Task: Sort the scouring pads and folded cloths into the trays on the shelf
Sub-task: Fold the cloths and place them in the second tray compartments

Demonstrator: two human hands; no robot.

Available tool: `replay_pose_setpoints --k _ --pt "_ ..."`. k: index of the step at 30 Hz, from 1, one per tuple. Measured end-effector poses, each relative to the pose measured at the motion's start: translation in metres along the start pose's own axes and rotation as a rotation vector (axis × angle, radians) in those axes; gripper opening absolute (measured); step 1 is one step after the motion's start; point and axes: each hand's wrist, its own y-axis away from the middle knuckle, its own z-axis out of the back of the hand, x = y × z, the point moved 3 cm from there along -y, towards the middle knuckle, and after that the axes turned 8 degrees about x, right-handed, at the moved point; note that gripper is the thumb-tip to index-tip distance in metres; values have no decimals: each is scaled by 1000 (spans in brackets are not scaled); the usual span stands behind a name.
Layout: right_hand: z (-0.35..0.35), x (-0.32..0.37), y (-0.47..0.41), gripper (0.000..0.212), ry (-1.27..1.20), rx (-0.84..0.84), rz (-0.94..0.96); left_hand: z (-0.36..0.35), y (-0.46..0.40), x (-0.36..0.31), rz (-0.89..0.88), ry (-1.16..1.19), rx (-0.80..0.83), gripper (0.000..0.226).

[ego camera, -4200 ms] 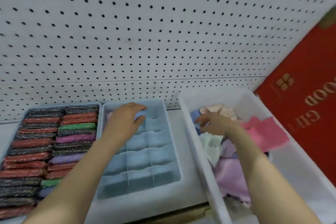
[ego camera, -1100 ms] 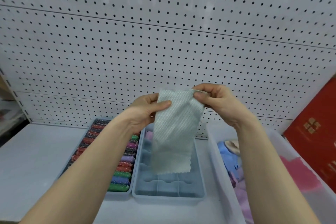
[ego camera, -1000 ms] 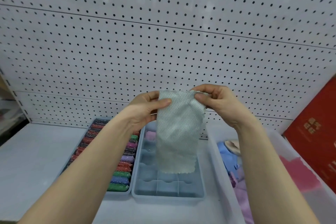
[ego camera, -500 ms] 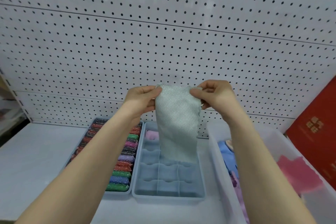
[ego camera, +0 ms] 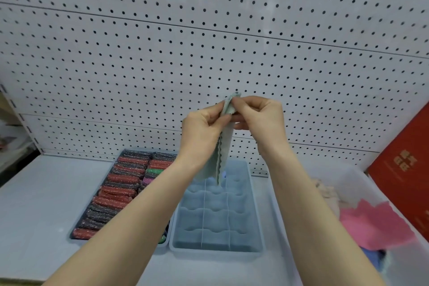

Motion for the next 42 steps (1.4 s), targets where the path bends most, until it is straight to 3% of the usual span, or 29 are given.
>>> replay_pose_setpoints --k 4,6,9,13,15,17,21,24,26,29,32,36,38,42 --pt "0 0 6 19 -15 132 -9 1 1 2 -8 -57 -6 32" --pt "8 -2 9 19 -44 86 9 7 0 6 -6 -100 -28 27" --pt "27 -20 8 13 -34 49 8 14 -1 8 62 32 -31 25" --pt "24 -54 22 33 -21 513 -112 21 -6 0 126 262 31 24" --pt "17 -58 31 35 -57 624 -100 24 -7 -5 154 338 43 22" --pt "11 -55 34 32 -112 604 -90 27 -9 -9 187 405 39 21" --pt "9 -55 32 12 -143 402 -111 32 -8 -3 290 473 14 19" --pt "12 -63 33 9 -163 289 -164 28 8 26 461 327 166 30" --pt "14 -74 35 7 -162 233 -211 22 24 49 517 182 268 22" --pt "15 -93 38 19 -106 207 -300 16 34 69 552 120 170 23" --pt "19 -93 37 23 -99 225 -291 13 32 63 449 141 104 21" --pt "24 -59 29 21 -151 225 -51 14 20 35 181 149 33 17" --pt "25 -47 27 23 -151 234 25 15 16 23 59 144 38 32" --pt "26 -42 32 33 -266 303 -70 22 13 18 -44 44 11 47"
